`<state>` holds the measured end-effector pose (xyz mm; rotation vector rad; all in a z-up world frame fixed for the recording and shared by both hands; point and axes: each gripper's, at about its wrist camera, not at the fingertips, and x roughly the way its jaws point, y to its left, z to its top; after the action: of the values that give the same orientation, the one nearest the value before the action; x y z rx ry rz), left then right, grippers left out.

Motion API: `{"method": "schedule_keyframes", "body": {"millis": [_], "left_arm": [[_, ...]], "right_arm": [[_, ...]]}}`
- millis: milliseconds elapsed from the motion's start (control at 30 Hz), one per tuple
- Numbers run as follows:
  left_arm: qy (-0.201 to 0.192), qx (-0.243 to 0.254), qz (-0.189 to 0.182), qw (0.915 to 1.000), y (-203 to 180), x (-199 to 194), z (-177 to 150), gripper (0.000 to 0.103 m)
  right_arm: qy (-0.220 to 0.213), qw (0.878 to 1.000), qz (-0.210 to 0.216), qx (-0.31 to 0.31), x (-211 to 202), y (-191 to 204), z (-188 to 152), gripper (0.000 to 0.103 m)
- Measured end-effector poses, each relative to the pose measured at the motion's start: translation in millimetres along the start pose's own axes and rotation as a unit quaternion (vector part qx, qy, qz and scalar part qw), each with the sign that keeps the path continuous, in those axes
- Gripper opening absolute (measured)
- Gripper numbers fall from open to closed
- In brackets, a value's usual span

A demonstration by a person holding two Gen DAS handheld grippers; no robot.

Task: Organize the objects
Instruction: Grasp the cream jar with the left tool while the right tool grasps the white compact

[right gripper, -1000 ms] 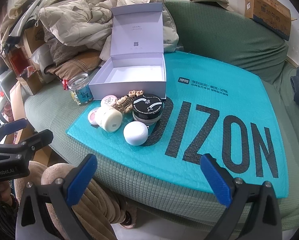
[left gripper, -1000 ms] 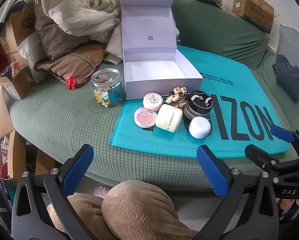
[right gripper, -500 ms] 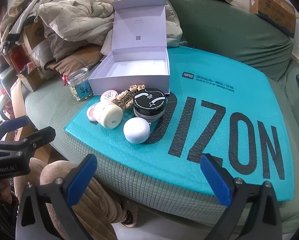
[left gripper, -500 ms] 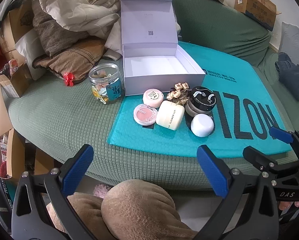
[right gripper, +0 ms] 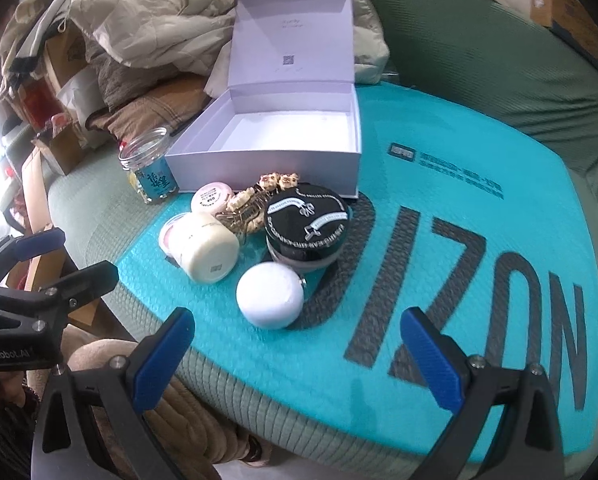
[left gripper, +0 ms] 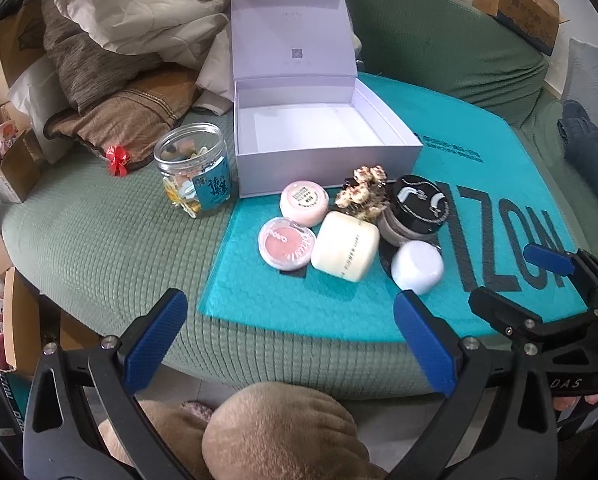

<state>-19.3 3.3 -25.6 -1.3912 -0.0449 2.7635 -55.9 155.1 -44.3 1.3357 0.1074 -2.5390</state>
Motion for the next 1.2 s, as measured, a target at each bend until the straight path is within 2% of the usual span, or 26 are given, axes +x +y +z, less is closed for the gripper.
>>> {"method": "schedule_keyframes", "body": {"millis": [400,600,767,900,1067,1200], "left_arm": [[0.015,-0.042,-0.023,0.9987,19.2,21.4,7.4,0.102],[0.015,-0.060,-0.024,0.9978,20.5,21.8,5.9,0.102],[0.022,-0.084,-0.027,0.9958,18.5,23.9,0.9,0.102],[0.022,-0.102,-0.022,0.9943,15.8,19.8,-2.3,0.102],[-0.002,-0.110,-0.008,0.9939,5.6,5.6,-7.7,0.102],[-0.004,-0.115,-0.008,0.9933,-3.1,2.2,-14.7,0.102]], "right_arm": [[0.027,0.998,0.006,-0.062,22.1,13.3,23.6,0.103],[0.036,0.996,0.011,-0.081,24.1,7.7,21.3,0.103],[0.037,0.996,0.031,-0.079,20.1,-1.1,16.2,0.103],[0.022,0.995,0.050,-0.081,12.1,-5.6,7.5,0.103],[0.000,0.993,0.063,-0.100,8.3,-6.1,-5.0,0.103],[-0.005,0.994,0.077,-0.082,16.3,-13.9,-8.8,0.102]]}}
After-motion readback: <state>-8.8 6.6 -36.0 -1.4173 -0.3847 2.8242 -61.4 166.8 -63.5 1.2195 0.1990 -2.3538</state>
